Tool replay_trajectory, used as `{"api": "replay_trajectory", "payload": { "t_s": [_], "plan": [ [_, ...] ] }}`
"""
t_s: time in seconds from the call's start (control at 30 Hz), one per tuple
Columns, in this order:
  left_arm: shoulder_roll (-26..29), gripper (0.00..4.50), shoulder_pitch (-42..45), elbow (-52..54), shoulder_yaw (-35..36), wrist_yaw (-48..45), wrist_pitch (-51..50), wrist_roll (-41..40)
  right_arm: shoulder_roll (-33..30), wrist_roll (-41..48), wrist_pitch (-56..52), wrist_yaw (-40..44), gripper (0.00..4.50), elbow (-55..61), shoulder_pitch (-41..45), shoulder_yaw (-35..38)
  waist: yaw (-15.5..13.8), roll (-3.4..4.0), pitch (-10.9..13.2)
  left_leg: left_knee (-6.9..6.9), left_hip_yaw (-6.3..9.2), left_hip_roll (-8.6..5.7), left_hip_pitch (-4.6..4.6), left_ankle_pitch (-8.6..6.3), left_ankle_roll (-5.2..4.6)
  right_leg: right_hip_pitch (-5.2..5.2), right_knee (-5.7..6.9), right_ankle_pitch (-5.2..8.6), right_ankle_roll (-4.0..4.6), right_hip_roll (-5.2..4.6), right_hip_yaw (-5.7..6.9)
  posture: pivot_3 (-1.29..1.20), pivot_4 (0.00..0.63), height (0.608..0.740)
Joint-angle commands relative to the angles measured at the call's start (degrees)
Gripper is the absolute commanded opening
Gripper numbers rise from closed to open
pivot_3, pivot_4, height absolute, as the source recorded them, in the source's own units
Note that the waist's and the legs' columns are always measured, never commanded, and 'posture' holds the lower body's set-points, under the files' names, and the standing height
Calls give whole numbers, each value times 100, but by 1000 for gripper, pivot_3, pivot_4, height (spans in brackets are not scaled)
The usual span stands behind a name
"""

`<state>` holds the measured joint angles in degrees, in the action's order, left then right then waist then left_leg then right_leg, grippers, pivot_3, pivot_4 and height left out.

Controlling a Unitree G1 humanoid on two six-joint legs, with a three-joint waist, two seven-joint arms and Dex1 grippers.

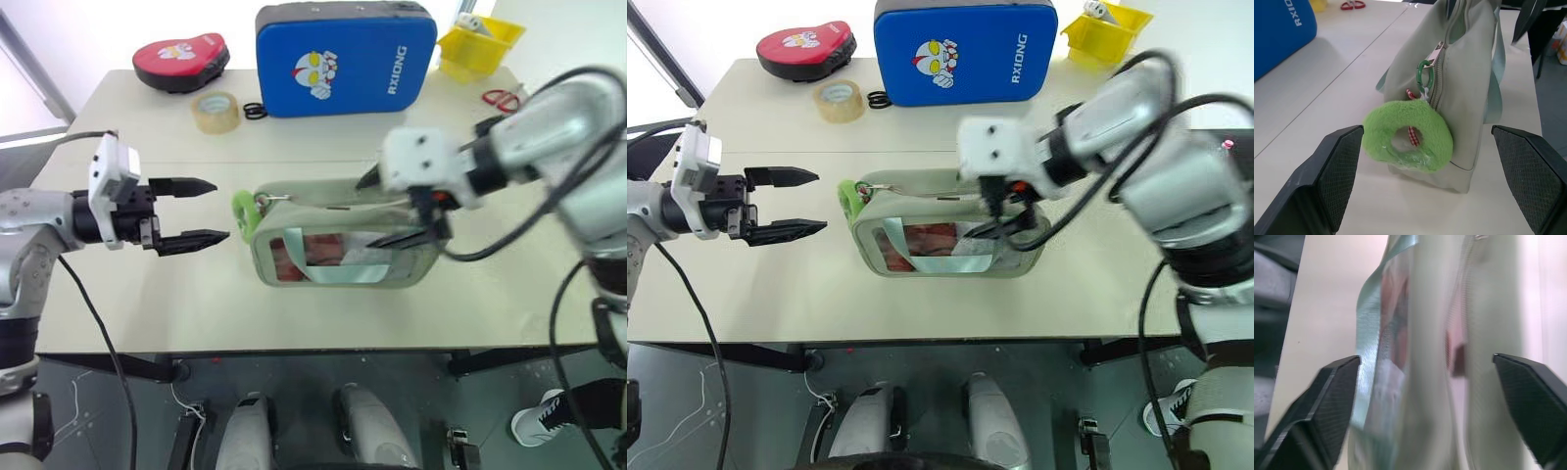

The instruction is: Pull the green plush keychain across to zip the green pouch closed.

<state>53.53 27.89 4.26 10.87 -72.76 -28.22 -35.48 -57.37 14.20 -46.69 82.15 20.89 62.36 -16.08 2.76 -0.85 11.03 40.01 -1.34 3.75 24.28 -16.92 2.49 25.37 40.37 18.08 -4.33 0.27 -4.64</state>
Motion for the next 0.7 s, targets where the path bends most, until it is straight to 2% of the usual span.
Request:
{"api": "replay_trajectory", "payload": {
  "t_s": [0.03,0.2,0.27,0.33,0.4,0.53,0.7],
  "plan": [
    [85,4500,75,28,85,-21,60,18,-442,387,-55,103,4472,389,-326,692,-29,0,0,0,0,0,-2,0,0,-2,-1,0,0,1,1,0,150,737],
    [40,4500,174,-34,0,-33,80,34,-765,170,147,-292,4472,462,-1177,778,-27,-1,0,1,-4,0,-31,0,0,-28,1,-1,1,5,-3,0,150,737],
    [13,4500,275,-90,-73,-34,91,63,-741,-78,285,-598,3957,253,-1505,674,-27,-9,-6,1,-11,0,-35,0,0,-27,3,-1,1,5,-10,0,150,737],
    [-5,4500,342,-137,-117,-47,98,89,-746,-202,446,-762,3203,193,-1709,657,-35,-10,-6,-1,0,2,-50,0,0,-48,-3,0,2,11,-1,0,150,737],
    [-24,4500,366,-153,-137,-64,96,106,-691,-119,466,-817,2050,174,-1756,747,-36,-4,-2,0,-8,-3,-50,0,0,-47,-4,0,2,5,-9,0,150,737],
    [-93,4500,400,-238,-237,-77,126,195,-692,-115,690,-855,116,105,-1872,758,-35,-4,-2,-1,-5,-1,-53,0,0,-49,-4,0,2,6,-7,0,150,737],
    [-334,4500,818,-864,-522,-88,276,452,-591,-125,767,-914,12,35,-1824,655,-45,-4,-2,1,-6,-2,-63,0,0,-60,-4,0,2,6,-7,0,150,737]
  ]
}}
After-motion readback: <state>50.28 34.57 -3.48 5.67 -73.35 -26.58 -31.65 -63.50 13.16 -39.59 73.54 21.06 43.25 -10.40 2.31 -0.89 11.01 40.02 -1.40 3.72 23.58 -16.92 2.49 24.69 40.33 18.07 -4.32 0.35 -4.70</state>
